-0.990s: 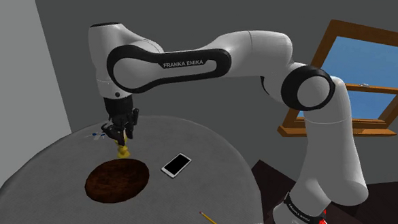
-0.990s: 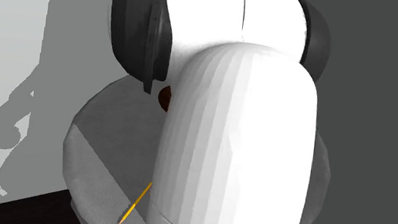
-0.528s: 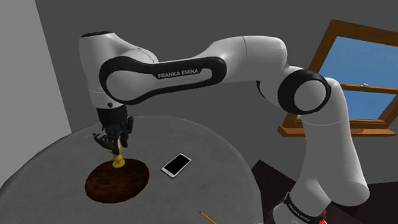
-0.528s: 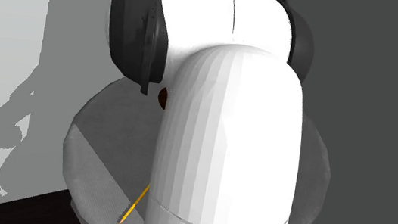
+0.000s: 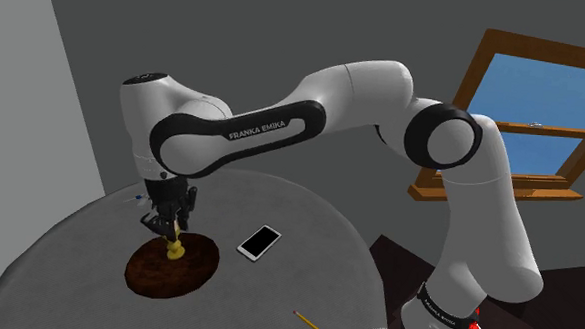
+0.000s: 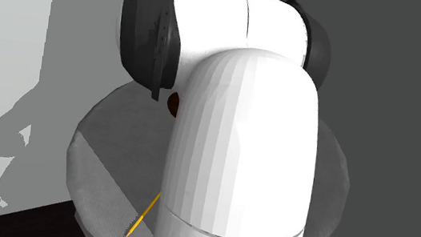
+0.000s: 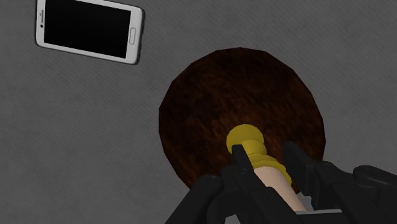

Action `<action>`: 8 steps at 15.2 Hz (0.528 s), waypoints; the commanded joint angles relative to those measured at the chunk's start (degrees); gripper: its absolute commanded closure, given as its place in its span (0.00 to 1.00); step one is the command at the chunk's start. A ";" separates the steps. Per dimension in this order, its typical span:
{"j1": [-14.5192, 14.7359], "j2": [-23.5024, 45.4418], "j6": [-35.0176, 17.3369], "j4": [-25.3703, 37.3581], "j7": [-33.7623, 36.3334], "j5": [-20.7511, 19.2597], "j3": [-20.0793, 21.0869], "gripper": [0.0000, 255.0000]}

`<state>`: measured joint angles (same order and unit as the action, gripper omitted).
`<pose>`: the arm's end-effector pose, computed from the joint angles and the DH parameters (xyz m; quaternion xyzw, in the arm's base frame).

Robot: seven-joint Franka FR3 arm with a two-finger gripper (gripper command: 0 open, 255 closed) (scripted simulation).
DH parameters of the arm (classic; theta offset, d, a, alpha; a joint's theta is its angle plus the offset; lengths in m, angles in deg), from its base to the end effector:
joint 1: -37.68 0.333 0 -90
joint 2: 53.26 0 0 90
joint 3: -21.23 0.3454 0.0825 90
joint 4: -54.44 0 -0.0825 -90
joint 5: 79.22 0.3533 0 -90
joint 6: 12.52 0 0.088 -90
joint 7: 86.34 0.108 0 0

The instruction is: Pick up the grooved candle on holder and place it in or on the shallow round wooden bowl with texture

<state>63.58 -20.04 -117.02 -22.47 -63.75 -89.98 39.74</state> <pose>0.5409 0.4354 0.4304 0.9804 0.1940 -0.0278 0.0205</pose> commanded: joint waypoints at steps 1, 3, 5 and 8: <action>-0.13 0.18 -1.49 -1.30 0.08 -0.11 -0.07 1.00; -0.16 0.56 -2.80 -2.25 0.19 -0.25 -0.16 1.00; -0.18 0.81 -3.62 -2.84 0.27 -0.35 -0.21 1.00; -0.18 0.82 -3.62 -2.82 0.27 -0.35 -0.22 1.00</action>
<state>63.39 -19.25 -120.60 -25.30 -63.49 -90.32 39.53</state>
